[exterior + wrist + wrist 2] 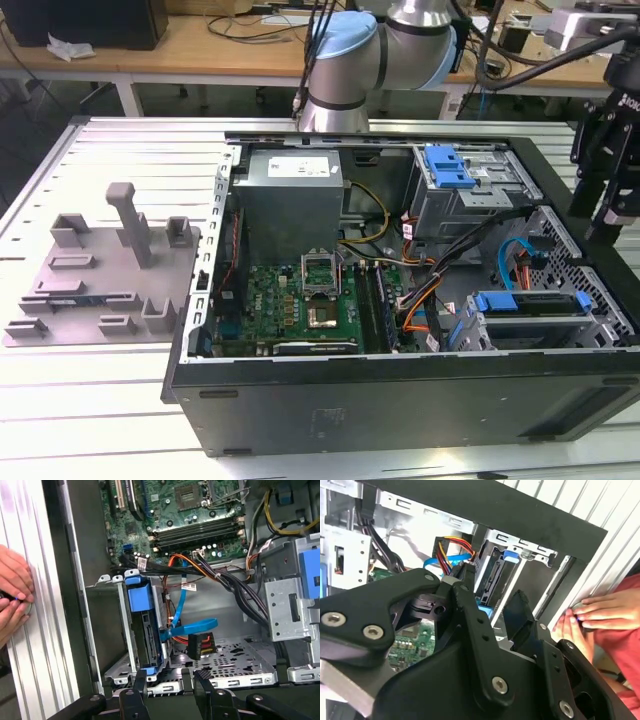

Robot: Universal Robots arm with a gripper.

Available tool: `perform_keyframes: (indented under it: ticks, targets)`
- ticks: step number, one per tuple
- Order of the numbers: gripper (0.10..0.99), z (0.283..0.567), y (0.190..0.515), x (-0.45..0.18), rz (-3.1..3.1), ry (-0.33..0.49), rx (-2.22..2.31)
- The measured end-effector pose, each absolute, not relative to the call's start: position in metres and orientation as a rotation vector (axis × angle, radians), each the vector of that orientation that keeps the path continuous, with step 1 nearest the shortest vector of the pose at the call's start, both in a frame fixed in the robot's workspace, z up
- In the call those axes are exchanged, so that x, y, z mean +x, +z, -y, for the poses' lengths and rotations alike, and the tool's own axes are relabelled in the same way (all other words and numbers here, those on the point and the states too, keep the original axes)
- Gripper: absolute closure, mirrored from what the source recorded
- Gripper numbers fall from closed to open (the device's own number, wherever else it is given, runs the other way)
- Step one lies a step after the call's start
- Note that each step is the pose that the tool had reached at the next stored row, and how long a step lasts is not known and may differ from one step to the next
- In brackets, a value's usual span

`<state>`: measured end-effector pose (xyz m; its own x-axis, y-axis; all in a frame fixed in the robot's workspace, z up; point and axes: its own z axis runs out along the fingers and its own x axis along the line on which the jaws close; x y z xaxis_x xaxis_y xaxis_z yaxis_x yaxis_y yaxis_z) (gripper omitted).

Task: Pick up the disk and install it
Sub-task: 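Insert the first disk wire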

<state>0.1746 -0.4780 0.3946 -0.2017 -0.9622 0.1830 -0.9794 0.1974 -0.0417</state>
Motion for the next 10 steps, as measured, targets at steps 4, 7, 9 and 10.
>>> perform_keyframes:
  ticks: [4, 7, 9, 10]
  targets:
    - [0.584, 0.478, 0.39, 0.174, 2.377, 0.225, 1.849]
    - [0.584, 0.471, 0.388, 0.173, 2.356, 0.268, 1.832]
    - [0.584, 0.465, 0.386, 0.171, 2.338, 0.304, 1.817]
    - [0.584, 0.463, 0.385, 0.17, 2.334, 0.311, 1.814]
